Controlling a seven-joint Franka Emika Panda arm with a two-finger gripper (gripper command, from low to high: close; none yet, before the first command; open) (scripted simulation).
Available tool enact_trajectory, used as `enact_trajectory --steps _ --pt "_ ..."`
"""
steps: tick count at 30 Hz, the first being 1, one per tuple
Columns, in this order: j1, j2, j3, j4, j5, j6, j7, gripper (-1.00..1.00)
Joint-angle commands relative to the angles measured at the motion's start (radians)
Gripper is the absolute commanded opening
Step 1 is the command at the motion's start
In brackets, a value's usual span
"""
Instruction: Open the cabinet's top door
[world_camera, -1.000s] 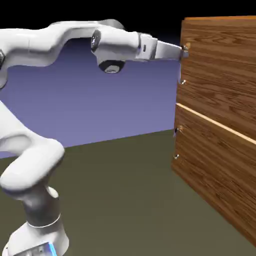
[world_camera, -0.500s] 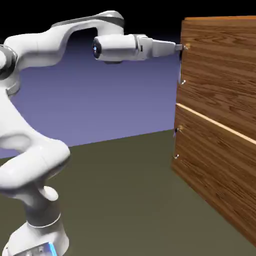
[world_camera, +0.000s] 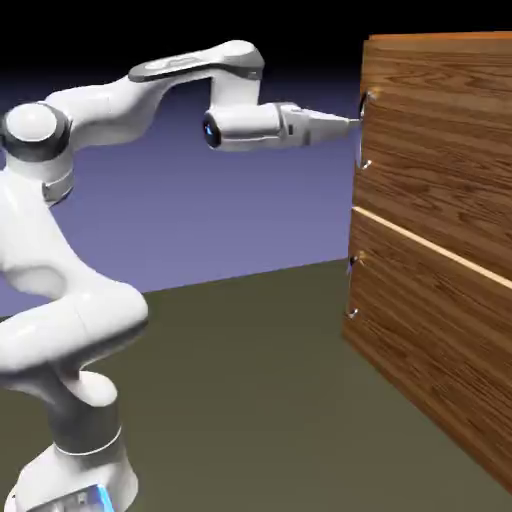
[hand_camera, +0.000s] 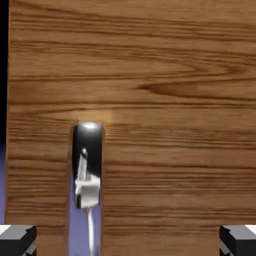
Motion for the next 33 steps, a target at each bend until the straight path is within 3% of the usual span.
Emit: enact_trajectory --steps 1,8,9,24,33 --pt "-0.018 -0.004 0.018 0.014 0.040 0.002 -0.028 0.00" --pt "-0.226 0.024 0.160 0.183 0.040 0.014 -0.033 0.00" --pt "-0.226 0.024 0.160 0.183 0.040 0.014 -0.033 -1.00" --pt "0.282 0.157 -0.179 -0.201 0.015 -0.175 -0.208 -1.00" --pt "0.608 0.236 -0.437 -0.336 0.040 -0.213 -0.391 -1.00"
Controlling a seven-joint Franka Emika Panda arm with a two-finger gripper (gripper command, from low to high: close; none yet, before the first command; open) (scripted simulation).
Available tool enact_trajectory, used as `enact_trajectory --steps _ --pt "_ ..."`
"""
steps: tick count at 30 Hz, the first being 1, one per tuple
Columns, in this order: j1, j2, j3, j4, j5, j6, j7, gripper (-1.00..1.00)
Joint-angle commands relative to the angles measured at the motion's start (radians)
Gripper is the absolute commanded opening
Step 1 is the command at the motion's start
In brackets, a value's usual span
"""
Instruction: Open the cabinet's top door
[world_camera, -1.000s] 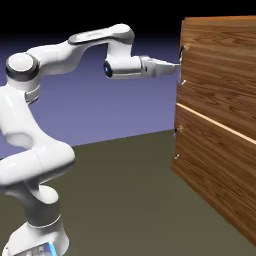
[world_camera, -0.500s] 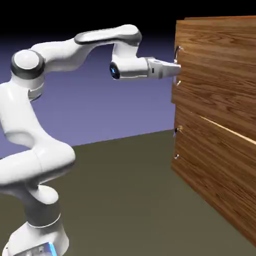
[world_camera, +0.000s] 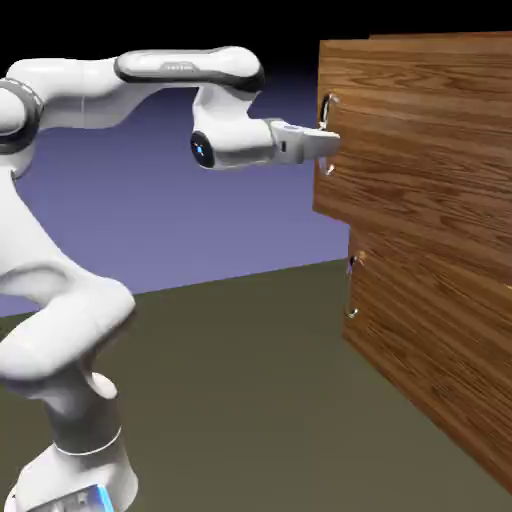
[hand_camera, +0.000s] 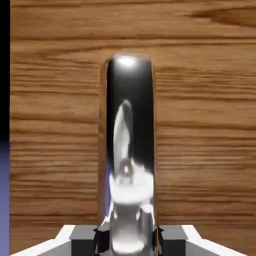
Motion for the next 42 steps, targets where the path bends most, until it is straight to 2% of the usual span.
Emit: enact_trajectory --steps 1,5,13,28,35,42 --pt "0.036 0.005 -0.030 -0.013 0.000 -0.002 -0.015 -1.00" --pt "0.181 0.009 -0.152 -0.069 -0.026 -0.014 -0.045 -1.00" --pt "0.471 -0.085 -0.398 -0.242 -0.255 -0.059 0.096 -1.00" --pt "0.976 -0.419 -0.851 -0.559 -0.856 -0.043 0.424 -1.00" --pt "1.064 -0.568 -0.950 -0.661 -1.160 -0.041 0.645 -1.00" --pt "0.989 -0.722 -1.018 -0.757 -1.465 -0.186 0.887 -1.00"
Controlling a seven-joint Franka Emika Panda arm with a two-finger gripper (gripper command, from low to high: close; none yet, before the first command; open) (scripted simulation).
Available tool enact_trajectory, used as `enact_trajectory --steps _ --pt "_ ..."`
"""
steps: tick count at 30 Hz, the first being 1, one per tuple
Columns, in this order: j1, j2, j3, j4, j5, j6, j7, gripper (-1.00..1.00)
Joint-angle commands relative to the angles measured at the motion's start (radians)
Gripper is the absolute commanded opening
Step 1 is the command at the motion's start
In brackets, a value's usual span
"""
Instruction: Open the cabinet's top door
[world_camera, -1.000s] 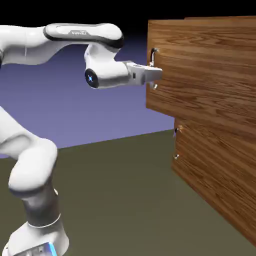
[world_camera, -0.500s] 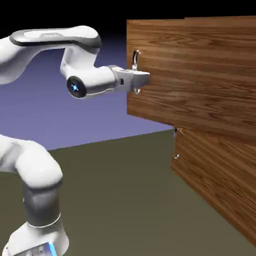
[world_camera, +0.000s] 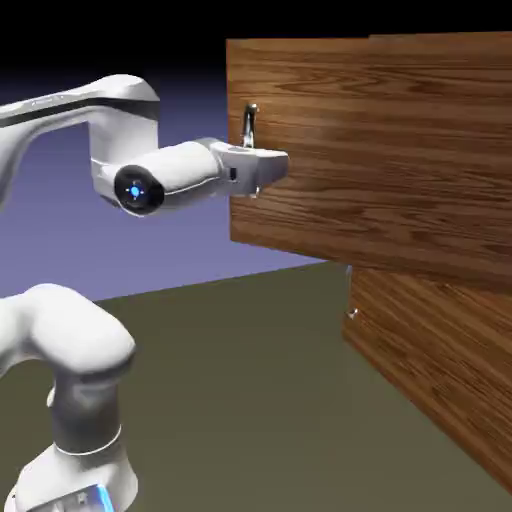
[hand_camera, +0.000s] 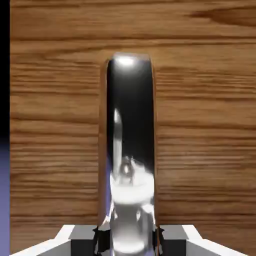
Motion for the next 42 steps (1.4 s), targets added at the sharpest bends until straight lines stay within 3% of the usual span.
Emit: enact_trajectory --steps 1,10,19,29,42 --pt "-0.020 -0.024 -0.016 -0.012 -0.042 -0.034 0.030 -1.00" --pt "-0.214 -0.196 -0.267 -0.040 -0.403 -0.417 0.191 -1.00" --pt "-0.283 -0.203 -0.592 0.099 -0.692 -0.801 0.224 -1.00" --pt "-0.111 -0.134 -0.880 0.444 -0.911 -1.198 0.244 -1.00" --pt "0.222 -0.103 -1.051 0.915 -1.014 -1.574 0.307 -1.00"
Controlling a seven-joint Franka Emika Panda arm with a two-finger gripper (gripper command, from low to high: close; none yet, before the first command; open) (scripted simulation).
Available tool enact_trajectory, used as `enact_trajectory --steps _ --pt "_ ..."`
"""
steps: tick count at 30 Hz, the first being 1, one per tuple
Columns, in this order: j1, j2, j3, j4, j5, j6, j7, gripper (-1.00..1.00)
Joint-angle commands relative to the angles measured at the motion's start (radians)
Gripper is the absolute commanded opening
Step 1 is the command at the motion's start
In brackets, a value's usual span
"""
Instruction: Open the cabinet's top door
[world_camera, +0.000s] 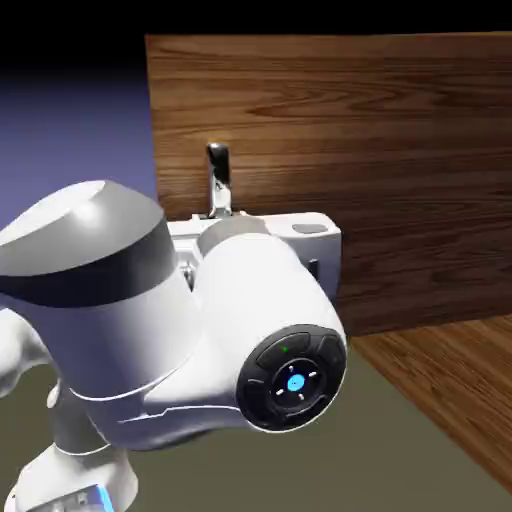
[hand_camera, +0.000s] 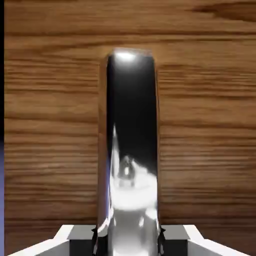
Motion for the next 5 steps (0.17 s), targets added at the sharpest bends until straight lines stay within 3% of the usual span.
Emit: enact_trajectory --steps 1,5 --pt "0.026 0.001 -0.008 0.036 -0.004 -0.025 0.006 -1.00" --pt "0.130 0.002 -0.036 0.181 -0.012 -0.125 0.035 -1.00"
